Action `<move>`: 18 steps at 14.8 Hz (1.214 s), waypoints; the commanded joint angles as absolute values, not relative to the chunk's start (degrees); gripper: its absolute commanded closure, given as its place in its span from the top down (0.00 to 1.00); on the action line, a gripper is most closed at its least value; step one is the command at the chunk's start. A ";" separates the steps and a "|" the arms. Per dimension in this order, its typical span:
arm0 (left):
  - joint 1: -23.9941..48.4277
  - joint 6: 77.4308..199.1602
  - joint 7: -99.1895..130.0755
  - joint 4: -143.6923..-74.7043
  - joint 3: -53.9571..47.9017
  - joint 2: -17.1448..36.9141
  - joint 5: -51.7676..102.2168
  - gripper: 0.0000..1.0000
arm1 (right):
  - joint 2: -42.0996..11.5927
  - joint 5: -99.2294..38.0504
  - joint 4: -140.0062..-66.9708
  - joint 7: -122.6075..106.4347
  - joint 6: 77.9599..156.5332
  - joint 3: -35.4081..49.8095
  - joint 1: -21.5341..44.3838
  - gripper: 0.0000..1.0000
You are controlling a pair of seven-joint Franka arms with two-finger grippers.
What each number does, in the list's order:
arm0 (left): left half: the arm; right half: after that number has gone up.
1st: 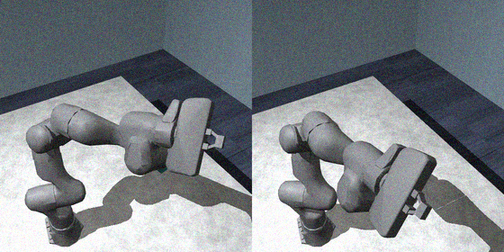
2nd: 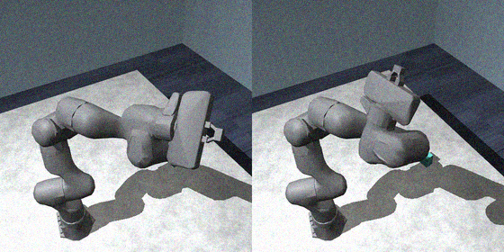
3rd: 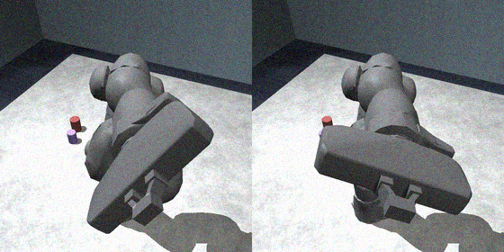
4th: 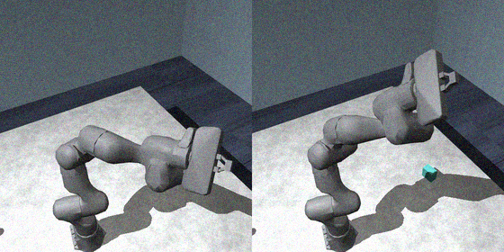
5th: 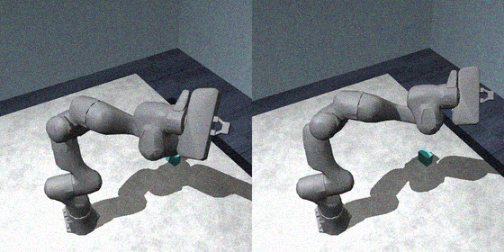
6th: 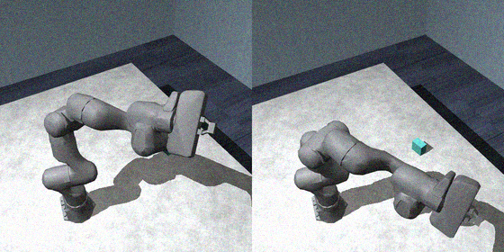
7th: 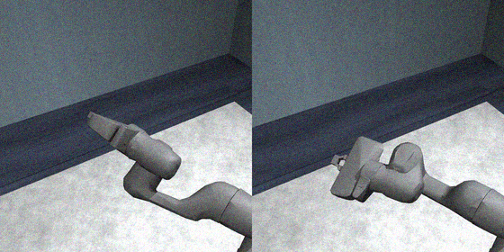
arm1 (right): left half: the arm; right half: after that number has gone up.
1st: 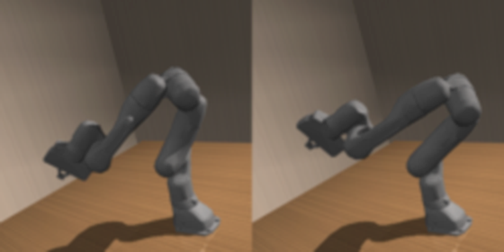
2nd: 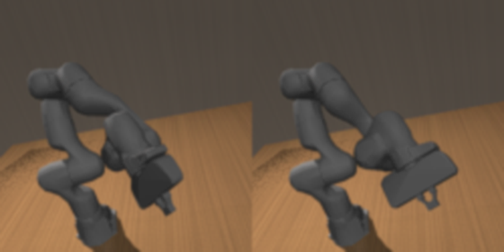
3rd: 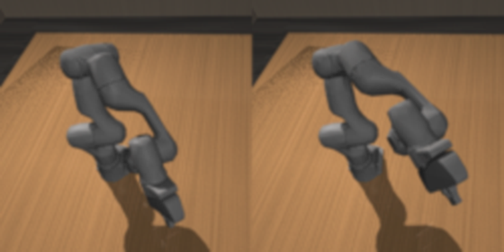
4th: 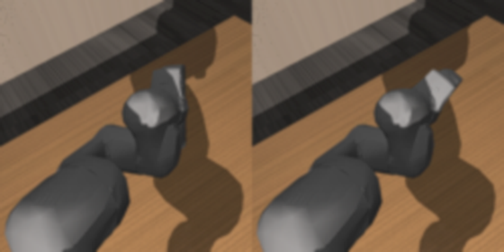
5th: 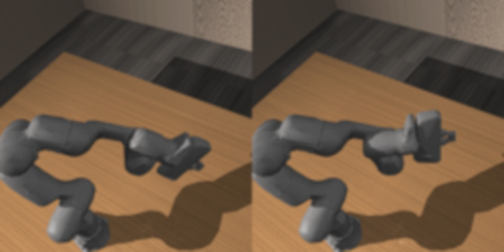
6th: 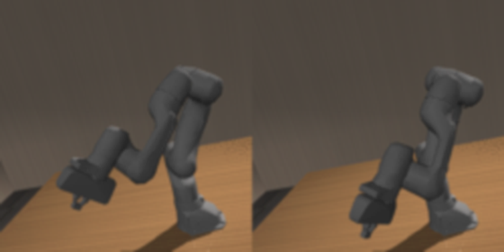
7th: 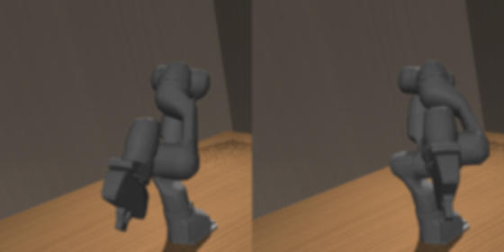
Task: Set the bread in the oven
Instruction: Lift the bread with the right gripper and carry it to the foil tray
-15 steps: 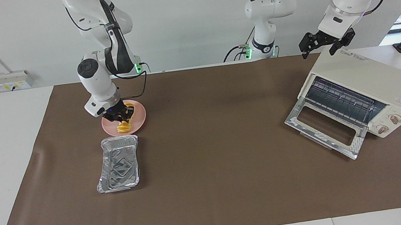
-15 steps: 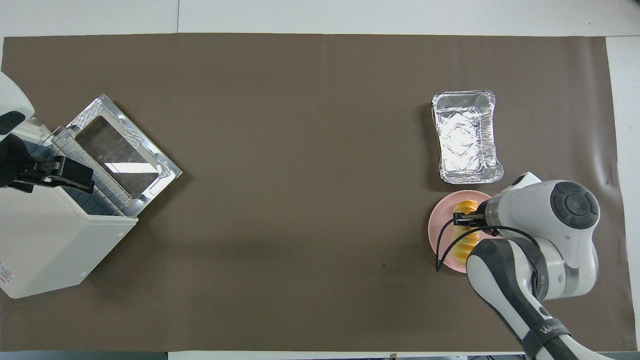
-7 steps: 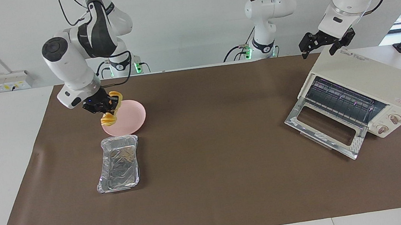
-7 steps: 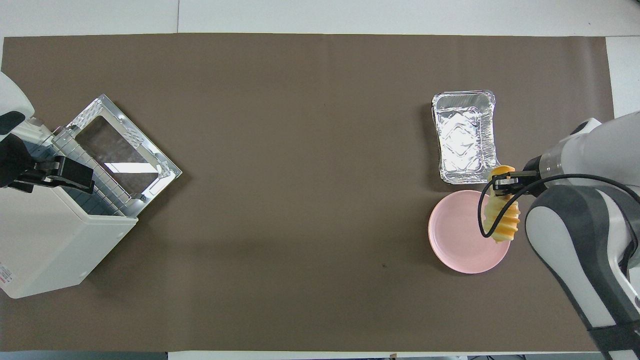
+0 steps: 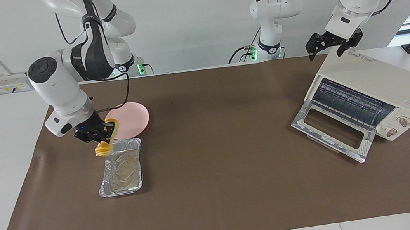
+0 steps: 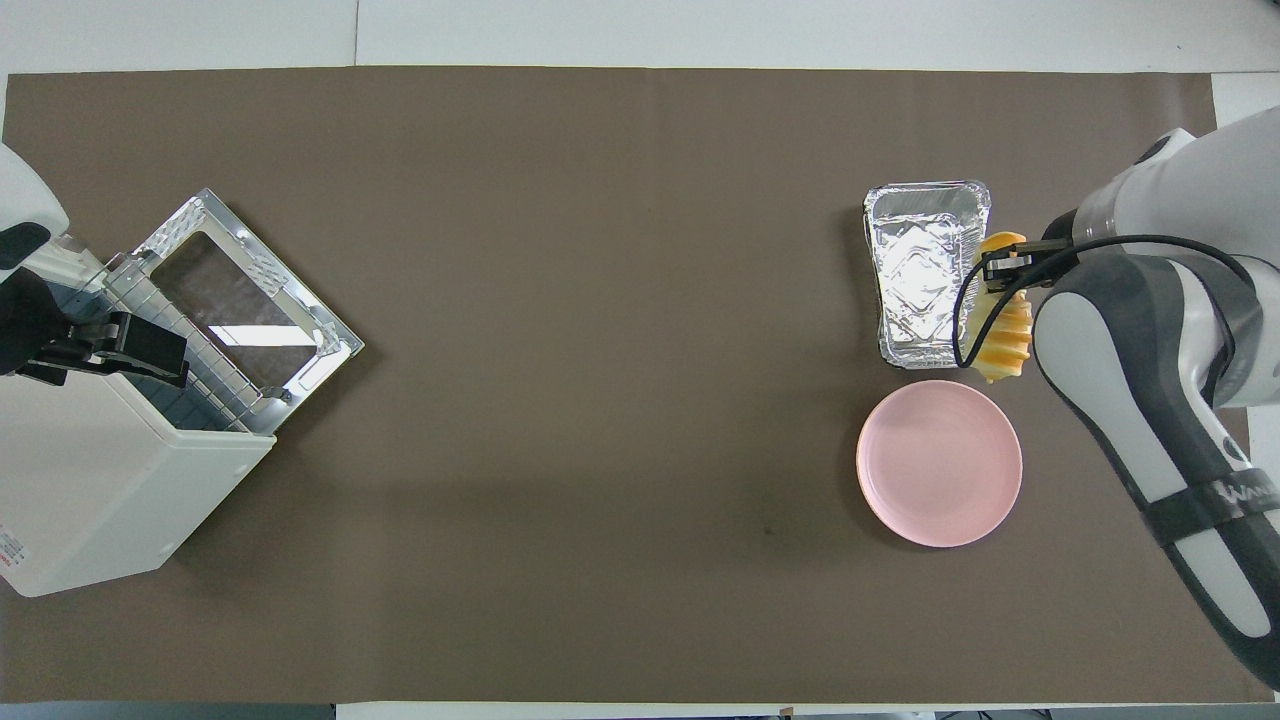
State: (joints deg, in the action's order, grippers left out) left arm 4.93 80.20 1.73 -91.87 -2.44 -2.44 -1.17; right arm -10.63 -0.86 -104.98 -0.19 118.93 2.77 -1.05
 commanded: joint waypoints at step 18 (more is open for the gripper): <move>4.48 80.07 1.49 -92.90 -2.81 -3.69 -1.93 1.00 | -24.43 -0.09 -100.38 -1.67 127.80 3.25 0.35 1.00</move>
